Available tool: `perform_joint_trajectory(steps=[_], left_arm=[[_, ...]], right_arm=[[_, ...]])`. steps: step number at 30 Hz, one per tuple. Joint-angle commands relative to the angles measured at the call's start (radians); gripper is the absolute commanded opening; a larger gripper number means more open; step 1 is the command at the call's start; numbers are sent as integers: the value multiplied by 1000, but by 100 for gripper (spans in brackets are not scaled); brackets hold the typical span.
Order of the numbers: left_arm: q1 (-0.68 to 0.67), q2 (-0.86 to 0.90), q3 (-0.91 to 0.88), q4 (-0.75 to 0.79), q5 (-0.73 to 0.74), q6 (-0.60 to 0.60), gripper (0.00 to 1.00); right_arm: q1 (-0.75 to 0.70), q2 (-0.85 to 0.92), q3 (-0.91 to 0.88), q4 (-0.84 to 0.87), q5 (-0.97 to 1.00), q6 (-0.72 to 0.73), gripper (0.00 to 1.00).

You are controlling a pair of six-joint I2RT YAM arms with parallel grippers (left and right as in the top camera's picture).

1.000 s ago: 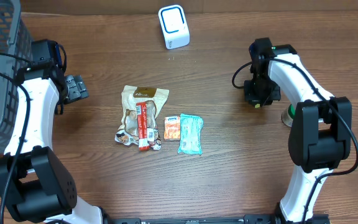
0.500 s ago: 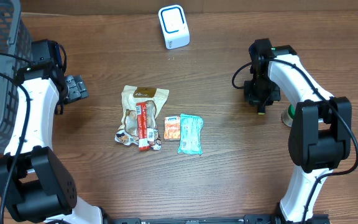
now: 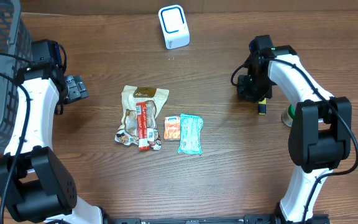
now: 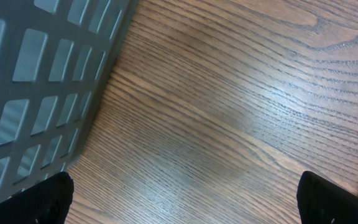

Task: Scan the item barcode
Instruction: 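Move the right gripper back over the snack bag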

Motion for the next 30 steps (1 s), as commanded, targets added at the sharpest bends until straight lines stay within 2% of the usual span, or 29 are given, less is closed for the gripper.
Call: perform_joint_trajectory(steps=[1, 3, 9, 14, 20, 30], left_arm=[[-6, -15, 16, 2, -10, 4, 100], [-6, -15, 16, 2, -10, 4, 100], [-6, -15, 16, 2, -10, 4, 100], [-6, -15, 16, 2, -10, 4, 99], [-6, -15, 16, 2, -10, 4, 100], [-6, -15, 16, 2, -10, 4, 100]], right_arm=[[10, -3, -6, -10, -203, -21, 28], [10, -11, -6, -23, -253, -31, 31], [73, -65, -6, -15, -444, -31, 30], [217, -71, -6, 18, -443, -18, 30], [413, -71, -6, 119, -437, 98, 30], [698, -66, -6, 264, -52, 390, 31]])
